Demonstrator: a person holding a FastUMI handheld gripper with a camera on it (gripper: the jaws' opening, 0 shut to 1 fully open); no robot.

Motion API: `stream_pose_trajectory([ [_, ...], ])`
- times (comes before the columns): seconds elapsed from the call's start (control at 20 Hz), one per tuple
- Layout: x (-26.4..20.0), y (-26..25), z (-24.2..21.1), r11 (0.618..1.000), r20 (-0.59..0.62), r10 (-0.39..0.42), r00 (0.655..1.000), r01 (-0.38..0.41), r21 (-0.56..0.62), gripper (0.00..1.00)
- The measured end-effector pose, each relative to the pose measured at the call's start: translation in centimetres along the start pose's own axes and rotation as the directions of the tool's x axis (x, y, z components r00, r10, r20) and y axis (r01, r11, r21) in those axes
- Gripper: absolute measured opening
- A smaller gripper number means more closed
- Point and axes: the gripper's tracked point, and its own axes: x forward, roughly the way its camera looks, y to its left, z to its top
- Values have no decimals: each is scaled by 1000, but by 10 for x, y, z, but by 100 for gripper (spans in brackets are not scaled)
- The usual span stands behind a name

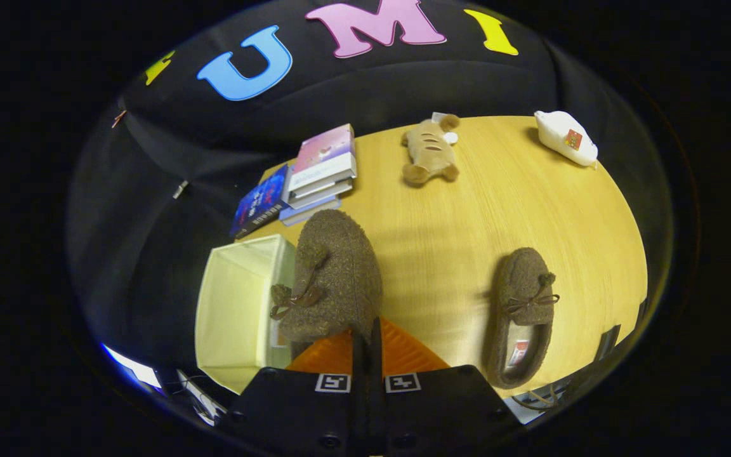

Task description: Open the storage box then place both shoes into the box .Put the left shoe in first, then the right shoe, with the right side of both shoes facing outward in a uniform manner.

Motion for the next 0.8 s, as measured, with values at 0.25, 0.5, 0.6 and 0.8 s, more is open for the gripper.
stream_pose_trajectory([
  [0.25, -10, 86, 4, 989, -33, 139, 990, -137, 55, 5],
  [0.5, 22, 144, -29, 982, -136, 164, 977, -150, 111, 5],
  [0.6, 43, 159, -45, 985, -180, 147, 973, -128, 114, 5],
  [0.8, 84, 178, -74, 988, -236, 111, 965, -81, 133, 5],
])
